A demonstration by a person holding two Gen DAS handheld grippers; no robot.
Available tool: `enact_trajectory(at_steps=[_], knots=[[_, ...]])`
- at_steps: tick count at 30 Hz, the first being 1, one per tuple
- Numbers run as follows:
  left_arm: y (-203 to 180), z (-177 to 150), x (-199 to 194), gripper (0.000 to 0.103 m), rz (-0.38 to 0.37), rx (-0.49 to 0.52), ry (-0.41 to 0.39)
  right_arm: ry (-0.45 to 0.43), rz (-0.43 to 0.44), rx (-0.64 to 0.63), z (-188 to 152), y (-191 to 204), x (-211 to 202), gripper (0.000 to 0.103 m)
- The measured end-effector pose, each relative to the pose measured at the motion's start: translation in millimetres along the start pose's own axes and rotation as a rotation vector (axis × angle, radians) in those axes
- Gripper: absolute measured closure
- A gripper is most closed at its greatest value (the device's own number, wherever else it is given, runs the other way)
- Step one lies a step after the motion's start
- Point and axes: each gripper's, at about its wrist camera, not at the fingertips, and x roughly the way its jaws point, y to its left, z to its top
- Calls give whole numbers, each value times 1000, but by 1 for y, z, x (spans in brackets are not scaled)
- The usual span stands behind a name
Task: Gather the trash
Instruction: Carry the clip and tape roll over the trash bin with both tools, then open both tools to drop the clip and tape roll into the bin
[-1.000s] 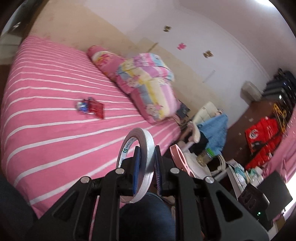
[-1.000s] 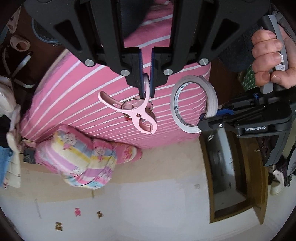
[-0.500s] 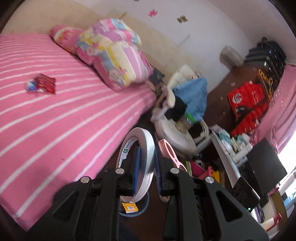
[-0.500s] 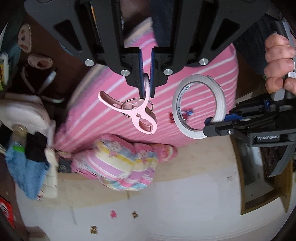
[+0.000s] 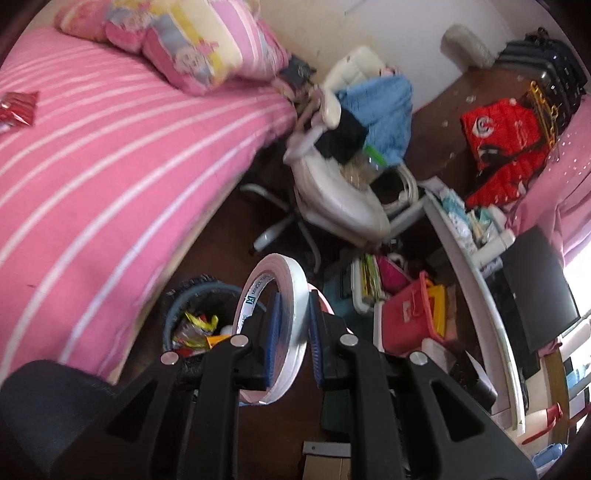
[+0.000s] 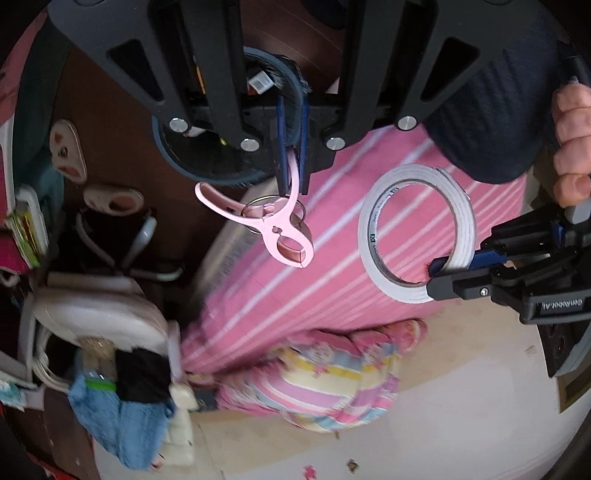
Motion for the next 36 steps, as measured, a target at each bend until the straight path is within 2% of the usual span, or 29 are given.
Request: enact_trajectory(at_steps=[10,20,21,22,24,25,26,31,36], knots=[[3,-1,97,88,-3,-7,172,95,-61,45,-19,-41,43,96],[17,-1,155,88,14,-30,284,145,-94,70,-23,-57,69,96],[17,-1,159,84,18,-31,289,151,-93,68,-23,-57,71,96],[17,-1,162,70,27,-32,294,158,-88,67,-22,-57,73,95],[20,0,163,40,66,-36,290,191,-81,58,-22,-58,80,81],[20,1,163,39,66,-37,276,192,-90,59,-21,-58,80,54],[21,2,161,38,55,-40,274,181,-96,65,-21,-59,79,43],[33,5,150,37,45,-92,255,196,-106,90,-20,-59,80,39],[52,10,119,33,-3,-208,174,189,-100,47,-20,-42,73,35]])
